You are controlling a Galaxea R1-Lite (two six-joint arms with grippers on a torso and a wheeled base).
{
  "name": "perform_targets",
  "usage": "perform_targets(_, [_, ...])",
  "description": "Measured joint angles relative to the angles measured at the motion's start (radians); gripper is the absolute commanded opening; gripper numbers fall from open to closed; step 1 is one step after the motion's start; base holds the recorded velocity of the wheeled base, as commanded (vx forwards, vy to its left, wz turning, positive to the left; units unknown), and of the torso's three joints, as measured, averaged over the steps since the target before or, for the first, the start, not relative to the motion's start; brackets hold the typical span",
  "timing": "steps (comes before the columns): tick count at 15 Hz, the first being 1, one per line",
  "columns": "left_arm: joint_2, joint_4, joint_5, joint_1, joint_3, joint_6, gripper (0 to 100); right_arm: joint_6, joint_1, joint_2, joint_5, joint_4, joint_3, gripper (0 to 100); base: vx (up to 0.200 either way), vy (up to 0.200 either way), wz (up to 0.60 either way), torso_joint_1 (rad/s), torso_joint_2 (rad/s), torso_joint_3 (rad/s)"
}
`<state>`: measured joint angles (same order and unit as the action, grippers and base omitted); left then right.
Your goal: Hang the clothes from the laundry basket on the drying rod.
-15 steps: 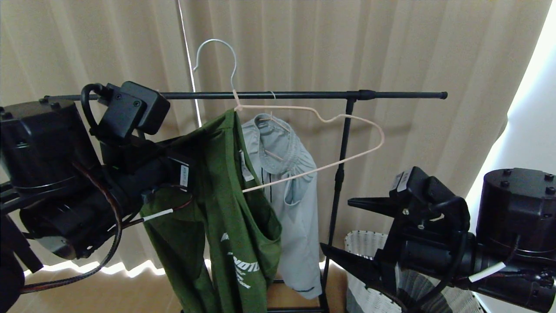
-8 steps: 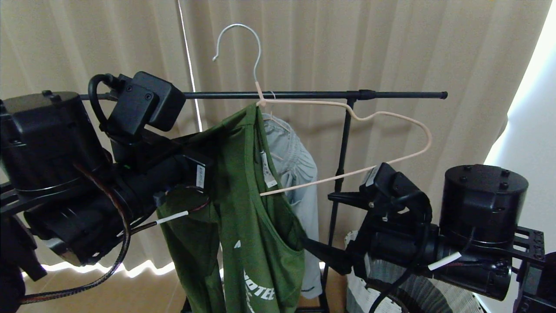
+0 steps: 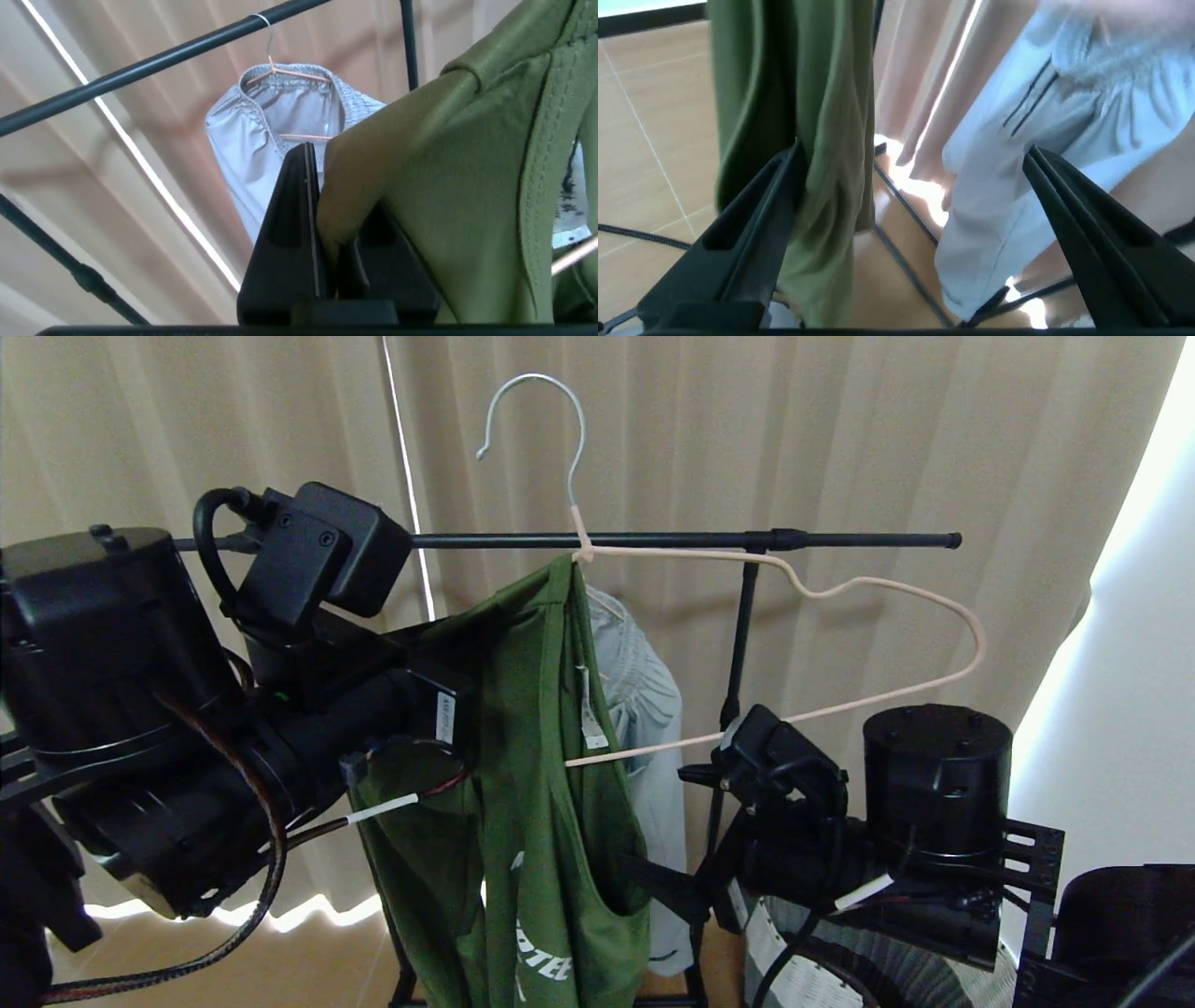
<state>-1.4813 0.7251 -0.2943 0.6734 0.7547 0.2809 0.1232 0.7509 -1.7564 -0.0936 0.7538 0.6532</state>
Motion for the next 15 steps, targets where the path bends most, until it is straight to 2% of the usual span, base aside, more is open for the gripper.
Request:
perform_targets(4, [0.002, 0.001, 0.0, -0.01, 0.001, -0.015, 0, -0.001, -0.001, -0.023, 0.055, 0.001, -0.032, 100, 0.0, 0.0, 0.0, 0.0, 0.0, 0.0])
perform_targets(8, [0.003, 0.0, 0.001, -0.057, -0.007, -0.009, 0, 0.0, -0.047, 0.022, 0.063, 0.0, -0.103, 100, 0.0, 0.0, 0.0, 0.0, 0.0, 0.0])
perform_targets(10, [0.003, -0.001, 0.001, -0.084, -0.016, 0.005, 0, 0.002, -0.101, 0.07, 0.063, 0.0, -0.145, 100, 0.0, 0.0, 0.0, 0.0, 0.0, 0.0])
perform_targets(15, [0.025, 0.001, 0.002, -0.141, -0.098, 0.124, 0, 0.005, -0.267, 0.167, 0.061, 0.001, -0.19, 100, 0.0, 0.0, 0.0, 0.0, 0.0, 0.0])
